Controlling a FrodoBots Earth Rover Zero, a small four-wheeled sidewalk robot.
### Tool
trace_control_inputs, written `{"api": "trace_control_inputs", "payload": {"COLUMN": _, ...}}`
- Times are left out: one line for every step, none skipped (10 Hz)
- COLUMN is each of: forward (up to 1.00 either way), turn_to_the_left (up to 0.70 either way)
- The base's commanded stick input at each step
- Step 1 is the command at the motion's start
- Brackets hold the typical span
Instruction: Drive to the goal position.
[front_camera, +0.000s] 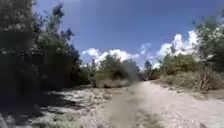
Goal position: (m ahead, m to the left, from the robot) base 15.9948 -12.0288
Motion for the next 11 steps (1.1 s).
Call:
{"api": "trace_control_inputs", "payload": {"forward": 0.44, "turn_to_the_left": 0.02}}
{"api": "trace_control_inputs", "payload": {"forward": 0.44, "turn_to_the_left": 0.02}}
{"api": "trace_control_inputs", "payload": {"forward": 0.44, "turn_to_the_left": 0.00}}
{"api": "trace_control_inputs", "payload": {"forward": 0.44, "turn_to_the_left": -0.16}}
{"api": "trace_control_inputs", "payload": {"forward": 0.44, "turn_to_the_left": -0.27}}
{"api": "trace_control_inputs", "payload": {"forward": 0.44, "turn_to_the_left": -0.27}}
{"api": "trace_control_inputs", "payload": {"forward": 0.44, "turn_to_the_left": -0.27}}
{"api": "trace_control_inputs", "payload": {"forward": 0.44, "turn_to_the_left": -0.27}}
{"api": "trace_control_inputs", "payload": {"forward": 0.44, "turn_to_the_left": -0.27}}
{"api": "trace_control_inputs", "payload": {"forward": 0.44, "turn_to_the_left": -0.27}}
{"api": "trace_control_inputs", "payload": {"forward": 0.44, "turn_to_the_left": -0.27}}
